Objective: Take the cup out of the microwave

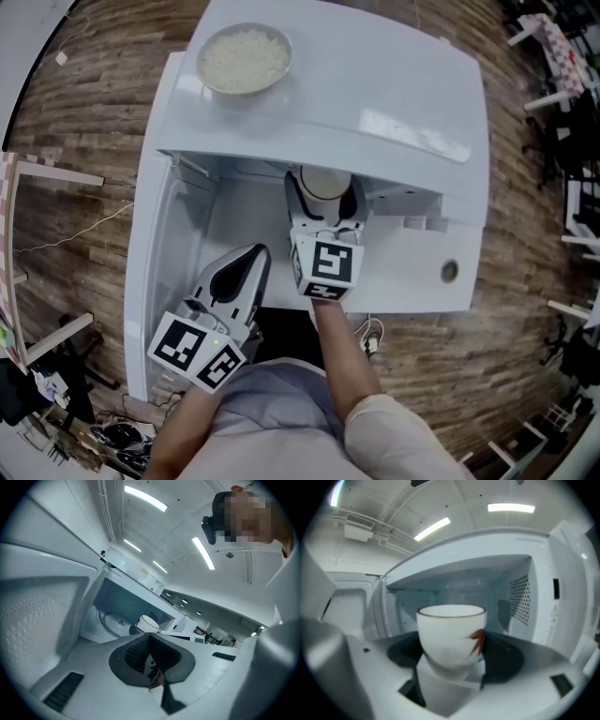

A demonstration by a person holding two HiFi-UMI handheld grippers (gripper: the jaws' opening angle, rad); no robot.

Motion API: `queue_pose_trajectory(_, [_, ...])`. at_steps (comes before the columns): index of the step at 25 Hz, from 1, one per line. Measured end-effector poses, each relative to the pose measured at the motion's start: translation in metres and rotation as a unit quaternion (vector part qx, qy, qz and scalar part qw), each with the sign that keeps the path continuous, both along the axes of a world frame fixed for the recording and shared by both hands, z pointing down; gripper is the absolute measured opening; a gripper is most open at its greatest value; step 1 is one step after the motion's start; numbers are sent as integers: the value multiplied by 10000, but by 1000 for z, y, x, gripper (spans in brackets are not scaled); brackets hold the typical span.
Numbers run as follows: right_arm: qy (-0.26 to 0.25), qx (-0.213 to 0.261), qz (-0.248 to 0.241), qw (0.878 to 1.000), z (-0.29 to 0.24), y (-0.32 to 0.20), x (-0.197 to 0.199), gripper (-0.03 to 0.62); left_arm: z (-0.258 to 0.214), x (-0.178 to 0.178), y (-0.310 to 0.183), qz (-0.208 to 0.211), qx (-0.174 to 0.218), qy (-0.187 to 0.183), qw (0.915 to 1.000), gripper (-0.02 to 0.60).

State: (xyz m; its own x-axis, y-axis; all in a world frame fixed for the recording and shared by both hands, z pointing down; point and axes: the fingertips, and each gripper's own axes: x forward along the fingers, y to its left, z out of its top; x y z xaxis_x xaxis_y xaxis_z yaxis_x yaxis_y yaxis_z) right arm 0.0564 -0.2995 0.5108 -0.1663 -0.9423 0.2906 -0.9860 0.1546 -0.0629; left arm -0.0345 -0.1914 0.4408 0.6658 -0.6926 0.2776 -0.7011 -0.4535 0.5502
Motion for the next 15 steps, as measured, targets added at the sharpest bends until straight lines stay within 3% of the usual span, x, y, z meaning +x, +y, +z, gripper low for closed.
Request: queue_pose_trajectory(15, [-61,3,-264,9996,-17,53,-7,382,-4,3,28,157,91,-23,9998,9])
